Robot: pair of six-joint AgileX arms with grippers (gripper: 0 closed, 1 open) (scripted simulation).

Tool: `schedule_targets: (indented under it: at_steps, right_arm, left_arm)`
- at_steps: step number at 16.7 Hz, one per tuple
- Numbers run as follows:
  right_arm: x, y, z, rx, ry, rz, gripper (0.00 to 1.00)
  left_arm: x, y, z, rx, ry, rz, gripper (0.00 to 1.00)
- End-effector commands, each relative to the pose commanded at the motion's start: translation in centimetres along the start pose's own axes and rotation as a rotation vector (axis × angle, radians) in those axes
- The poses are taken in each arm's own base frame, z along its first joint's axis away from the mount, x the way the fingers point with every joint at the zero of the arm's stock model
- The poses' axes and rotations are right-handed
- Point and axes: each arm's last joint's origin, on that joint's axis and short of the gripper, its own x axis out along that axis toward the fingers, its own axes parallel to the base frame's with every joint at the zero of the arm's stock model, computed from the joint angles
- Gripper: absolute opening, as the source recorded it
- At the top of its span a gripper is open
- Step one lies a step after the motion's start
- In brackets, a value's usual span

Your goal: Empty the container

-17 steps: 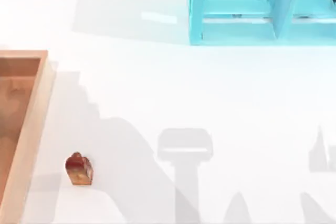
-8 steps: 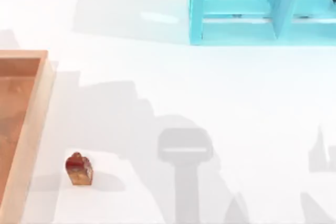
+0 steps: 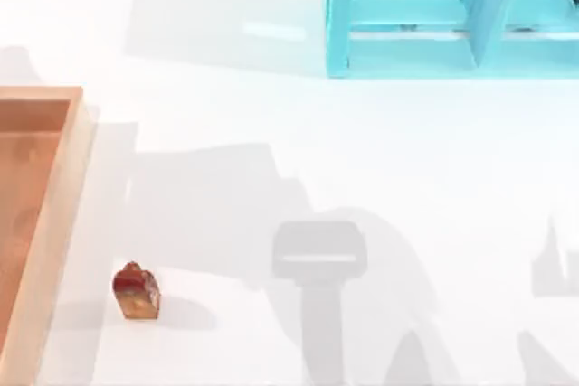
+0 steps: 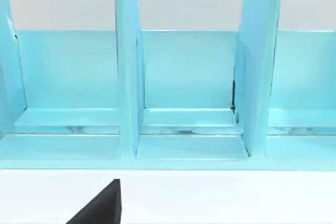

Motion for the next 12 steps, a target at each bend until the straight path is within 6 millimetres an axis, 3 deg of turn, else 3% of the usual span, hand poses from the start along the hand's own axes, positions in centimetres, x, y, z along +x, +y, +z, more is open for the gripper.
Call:
schedule_targets:
  at_steps: [3,5,8,12]
  right_arm:
    - [0.0,0.0,0.0,0.0,0.0,0.0,1.0]
    - [0.0,0.0,0.0,0.0,0.0,0.0,1.0]
    - [0.0,0.0,0.0,0.0,0.0,0.0,1.0]
    - [0.0,0.0,0.0,0.0,0.0,0.0,1.0]
  left_arm:
    - [0.5,-1.2,0.9,0.0,0.01,-0.003,0.0]
    - [1.4,-3.9,2.4,0.0,0.018,-0.004,0.0]
    - [3.0,-10.6,4.8,0.006,0.021,-0.002,0.0]
    - [5.6,-22.7,5.4,0.004,0.015,0.001,0.0]
